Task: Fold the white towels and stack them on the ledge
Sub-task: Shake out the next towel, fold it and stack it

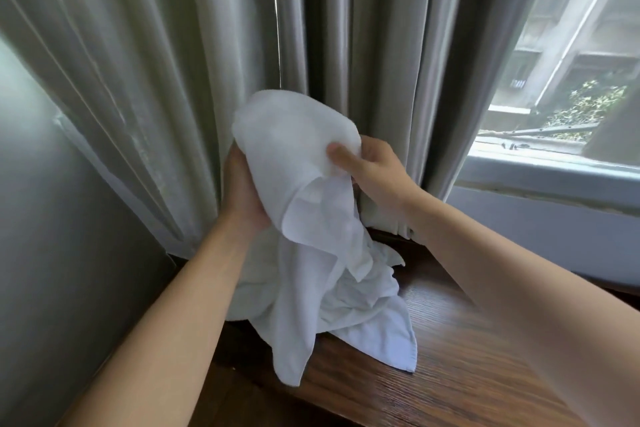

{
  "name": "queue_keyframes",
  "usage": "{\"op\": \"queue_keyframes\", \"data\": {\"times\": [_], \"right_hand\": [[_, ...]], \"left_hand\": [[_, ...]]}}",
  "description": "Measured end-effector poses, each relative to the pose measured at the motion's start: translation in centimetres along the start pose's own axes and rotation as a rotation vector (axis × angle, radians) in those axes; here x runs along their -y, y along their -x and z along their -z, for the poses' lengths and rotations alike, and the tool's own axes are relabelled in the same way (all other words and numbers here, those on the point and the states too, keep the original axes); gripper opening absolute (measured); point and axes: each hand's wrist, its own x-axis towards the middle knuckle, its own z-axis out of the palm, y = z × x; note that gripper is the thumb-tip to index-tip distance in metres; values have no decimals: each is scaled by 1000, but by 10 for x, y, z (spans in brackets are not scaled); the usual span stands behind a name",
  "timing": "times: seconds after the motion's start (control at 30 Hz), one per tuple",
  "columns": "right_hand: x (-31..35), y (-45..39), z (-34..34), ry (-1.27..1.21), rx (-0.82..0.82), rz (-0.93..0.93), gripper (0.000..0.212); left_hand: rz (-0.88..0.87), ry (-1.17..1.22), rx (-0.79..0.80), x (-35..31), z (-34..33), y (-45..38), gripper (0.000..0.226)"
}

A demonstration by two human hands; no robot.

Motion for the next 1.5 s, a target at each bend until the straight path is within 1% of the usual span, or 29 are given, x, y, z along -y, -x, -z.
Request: {"op": "queue_keyframes", "data": {"times": [0.03, 0.07, 0.17, 0.23, 0.3, 0.33, 0.4, 0.43, 0.47, 0.5, 0.57, 0.63, 0.7, 0.73, 0.77, 0.83, 0.9, 0.97, 1.03, 1.07, 1.1, 1.13, 1.2, 1.23, 1.3, 1.33, 1.37, 1.43, 1.5], "right_hand": [[6, -1, 3, 32, -64, 47, 40], [12, -2, 7, 82, -126, 86, 36], [34, -5, 20, 214, -261, 163, 44], [51, -4, 31, 284, -320, 216, 47], [69, 1, 41, 322, -399, 275, 49], [77, 5, 46, 317, -442, 310, 50], [94, 18, 57, 329, -522, 378, 49], [102, 25, 64, 360, -553, 407, 48], [109, 32, 71, 404, -581, 433, 47], [116, 40, 79, 469, -609, 460, 47], [127, 53, 98, 647, -663, 504, 46], [131, 64, 120, 840, -726, 512, 45], [134, 74, 144, 922, -769, 520, 43], [134, 77, 156, 906, -765, 531, 42], [136, 81, 167, 856, -734, 536, 41], [139, 86, 188, 719, -610, 516, 42], [141, 94, 206, 577, -481, 458, 49], [138, 108, 222, 499, -391, 370, 51], [130, 122, 236, 453, -313, 287, 47], [126, 126, 242, 437, -300, 265, 40], [121, 131, 249, 461, -307, 257, 25], [117, 135, 254, 511, -312, 249, 15], [109, 141, 262, 641, -319, 247, 39], [108, 143, 264, 690, -326, 255, 44], [108, 147, 269, 723, -322, 308, 46], [108, 148, 273, 724, -317, 335, 46], [110, 150, 278, 732, -310, 347, 47], [114, 157, 284, 737, -298, 356, 47], [117, 165, 290, 690, -292, 346, 43]], "left_hand": [[-8, -19, 8, -3, -8, -2, 39], [-12, -54, 9, -5, -15, -6, 31], [-18, -135, -11, -5, -32, -17, 30], [-53, -78, 12, -3, -46, -16, 44], [-113, 29, 100, 2, -59, -10, 64], [-187, 25, 139, 5, -64, -5, 71], [-406, -135, 190, 10, -76, 9, 86], [-515, -224, 234, 10, -83, 14, 98], [-615, -306, 286, 11, -91, 17, 103], [-689, -374, 325, 11, -100, 19, 99], [-720, -431, 326, 10, -117, 20, 73], [-663, -386, 298, 8, -136, 23, 47], [-599, -309, 307, 9, -157, 27, 21], [-564, -282, 326, 10, -169, 31, 13], [-519, -265, 353, 13, -181, 35, 13], [-414, -243, 436, 22, -204, 44, 19], [-300, -200, 515, 34, -222, 56, 22], [-203, -151, 550, 44, -236, 72, 18], [-125, -111, 545, 51, -245, 84, 22], [-76, -85, 555, 54, -248, 87, 28], [-31, -68, 587, 56, -251, 90, 33], [0, -69, 636, 58, -254, 93, 36], [39, -111, 726, 60, -263, 99, 38], [69, -132, 749, 62, -268, 102, 44], [119, -179, 757, 66, -281, 111, 55], [114, -221, 738, 67, -288, 115, 53], [89, -269, 700, 67, -294, 119, 46], [-47, -333, 588, 65, -306, 120, 28], [-207, -343, 546, 60, -316, 117, 23]]}}
